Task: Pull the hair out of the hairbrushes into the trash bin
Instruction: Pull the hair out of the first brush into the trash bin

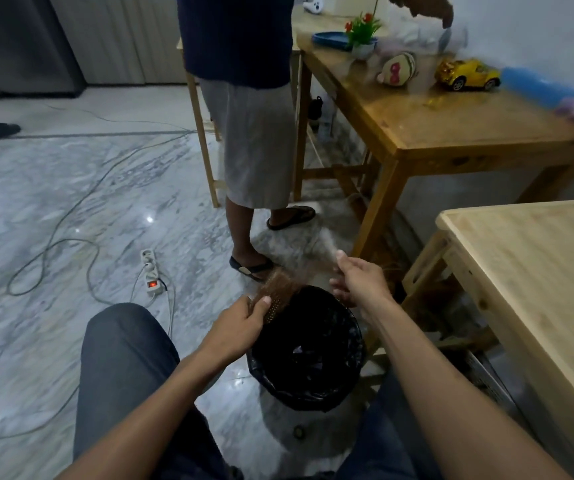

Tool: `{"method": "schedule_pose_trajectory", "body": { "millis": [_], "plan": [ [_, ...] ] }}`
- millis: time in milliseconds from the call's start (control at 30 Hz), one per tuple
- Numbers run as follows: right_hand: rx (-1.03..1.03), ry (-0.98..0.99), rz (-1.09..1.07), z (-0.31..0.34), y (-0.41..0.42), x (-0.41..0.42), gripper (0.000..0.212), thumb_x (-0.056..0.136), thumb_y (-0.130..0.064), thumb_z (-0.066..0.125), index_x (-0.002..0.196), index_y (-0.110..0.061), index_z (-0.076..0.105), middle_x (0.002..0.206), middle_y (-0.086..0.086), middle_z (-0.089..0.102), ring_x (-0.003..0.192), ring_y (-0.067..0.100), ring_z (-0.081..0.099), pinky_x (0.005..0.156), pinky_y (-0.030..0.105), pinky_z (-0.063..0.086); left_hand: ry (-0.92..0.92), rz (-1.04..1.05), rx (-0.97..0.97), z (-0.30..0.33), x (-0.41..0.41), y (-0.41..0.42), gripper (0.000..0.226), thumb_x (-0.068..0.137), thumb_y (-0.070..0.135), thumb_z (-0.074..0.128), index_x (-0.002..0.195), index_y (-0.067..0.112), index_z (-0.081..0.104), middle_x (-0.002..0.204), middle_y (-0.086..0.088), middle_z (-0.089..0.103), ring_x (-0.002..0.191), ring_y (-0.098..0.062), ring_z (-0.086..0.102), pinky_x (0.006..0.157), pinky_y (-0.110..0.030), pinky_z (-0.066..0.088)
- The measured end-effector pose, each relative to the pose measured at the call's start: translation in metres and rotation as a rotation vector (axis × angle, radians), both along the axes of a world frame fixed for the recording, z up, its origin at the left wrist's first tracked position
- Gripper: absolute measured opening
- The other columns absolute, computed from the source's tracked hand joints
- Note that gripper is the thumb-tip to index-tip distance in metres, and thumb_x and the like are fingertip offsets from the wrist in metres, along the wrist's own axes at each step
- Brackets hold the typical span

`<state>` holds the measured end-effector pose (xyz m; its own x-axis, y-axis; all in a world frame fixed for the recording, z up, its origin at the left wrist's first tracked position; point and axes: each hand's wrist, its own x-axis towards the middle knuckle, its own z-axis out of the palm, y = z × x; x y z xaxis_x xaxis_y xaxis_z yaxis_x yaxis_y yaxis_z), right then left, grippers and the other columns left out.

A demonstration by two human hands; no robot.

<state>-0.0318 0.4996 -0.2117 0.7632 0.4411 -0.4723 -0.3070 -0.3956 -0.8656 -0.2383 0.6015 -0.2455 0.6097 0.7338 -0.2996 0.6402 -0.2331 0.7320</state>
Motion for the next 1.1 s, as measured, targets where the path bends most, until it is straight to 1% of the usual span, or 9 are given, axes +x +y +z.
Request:
{"method": "schedule_pose_trajectory", "body": {
  "millis": [100, 200, 367, 533, 800, 867, 967, 1033, 1100],
  "plan": [
    [0.058, 0.086, 0.134, 0.001, -0.003, -0.008, 0.036, 0.087, -0.06, 0.072, 0.098, -0.027, 0.062, 0.112, 0.0, 0.068, 0.094, 0.019, 0.075, 0.064, 0.028, 0.062, -0.027, -0.018, 0.014, 0.005, 0.004, -0.002, 0.049, 0.101, 0.057, 0.043, 0.079, 0.013, 0.037, 0.075, -0.009, 0.047, 0.064, -0.022, 0.045, 0.061, -0.037, 0.035],
    [0.099, 0.112, 0.256, -0.001, -0.001, -0.02, 0.038, 0.086, -0.043, 0.081, 0.111, -0.016, 0.071, 0.108, 0.002, 0.075, 0.081, 0.014, 0.074, 0.062, 0.024, 0.06, -0.033, -0.037, 0.065, 0.011, 0.009, -0.01, 0.047, 0.101, 0.054, 0.045, 0.077, 0.015, 0.039, 0.075, -0.007, 0.05, 0.066, -0.022, 0.048, 0.062, -0.036, 0.035],
    [0.171, 0.084, 0.0, 0.002, 0.0, -0.015, 0.013, 0.091, -0.011, 0.077, 0.1, 0.0, 0.075, 0.076, 0.009, 0.069, 0.058, 0.011, 0.062, 0.048, 0.015, 0.052, -0.123, -0.019, -0.106, 0.014, 0.003, -0.009, 0.053, 0.096, 0.065, 0.047, 0.081, 0.015, 0.038, 0.07, -0.005, 0.038, 0.057, -0.019, 0.038, 0.055, -0.036, 0.033],
    [0.181, 0.098, -0.103, 0.016, -0.007, -0.003, 0.02, 0.091, -0.005, 0.076, 0.106, 0.008, 0.076, 0.081, 0.015, 0.073, 0.061, 0.013, 0.063, 0.047, 0.014, 0.051, -0.269, 0.034, -0.429, 0.024, -0.01, -0.008, 0.043, 0.099, 0.057, 0.051, 0.093, 0.015, 0.042, 0.059, 0.001, 0.032, 0.044, -0.014, 0.028, 0.044, -0.026, 0.021],
    [0.222, 0.135, -0.369, 0.02, -0.015, 0.003, 0.022, 0.09, -0.009, 0.078, 0.109, 0.002, 0.077, 0.088, 0.012, 0.075, 0.062, 0.01, 0.064, 0.053, 0.014, 0.054, -0.311, 0.081, -0.447, 0.033, -0.014, -0.003, 0.042, 0.098, 0.053, 0.055, 0.09, 0.014, 0.043, 0.053, 0.002, 0.029, 0.041, -0.013, 0.025, 0.043, -0.023, 0.019],
    [0.224, 0.177, -0.335, 0.022, -0.018, 0.0, 0.033, 0.092, -0.014, 0.076, 0.121, 0.0, 0.072, 0.113, 0.017, 0.075, 0.077, 0.014, 0.069, 0.07, 0.021, 0.061, -0.301, 0.127, -0.393, 0.031, -0.007, -0.005, 0.043, 0.099, 0.054, 0.052, 0.09, 0.014, 0.041, 0.052, 0.002, 0.029, 0.039, -0.012, 0.027, 0.042, -0.024, 0.021],
    [0.131, 0.455, -0.137, 0.028, -0.026, -0.004, 0.08, 0.086, -0.038, 0.081, 0.151, -0.01, 0.044, 0.147, 0.023, 0.052, 0.112, 0.033, 0.068, 0.089, 0.043, 0.062, -0.312, 0.179, -0.375, 0.029, 0.003, -0.007, 0.043, 0.099, 0.056, 0.05, 0.091, 0.016, 0.04, 0.055, 0.001, 0.031, 0.04, -0.013, 0.029, 0.043, -0.024, 0.022],
    [0.052, 0.542, -0.017, 0.024, -0.029, -0.016, 0.097, 0.078, -0.052, 0.084, 0.154, -0.012, 0.038, 0.143, 0.025, 0.054, 0.112, 0.035, 0.069, 0.084, 0.047, 0.063, -0.332, 0.179, -0.398, 0.028, 0.012, -0.008, 0.043, 0.098, 0.057, 0.051, 0.092, 0.016, 0.041, 0.055, 0.002, 0.031, 0.04, -0.013, 0.029, 0.042, -0.024, 0.023],
    [0.021, 0.521, 0.096, 0.017, -0.025, -0.03, 0.094, 0.073, -0.061, 0.083, 0.141, -0.004, 0.052, 0.124, 0.02, 0.068, 0.102, 0.031, 0.074, 0.078, 0.044, 0.066, -0.352, 0.169, -0.411, 0.027, 0.021, -0.012, 0.045, 0.097, 0.059, 0.051, 0.093, 0.015, 0.047, 0.053, 0.002, 0.034, 0.04, -0.013, 0.032, 0.041, -0.024, 0.025]
  ]
}}
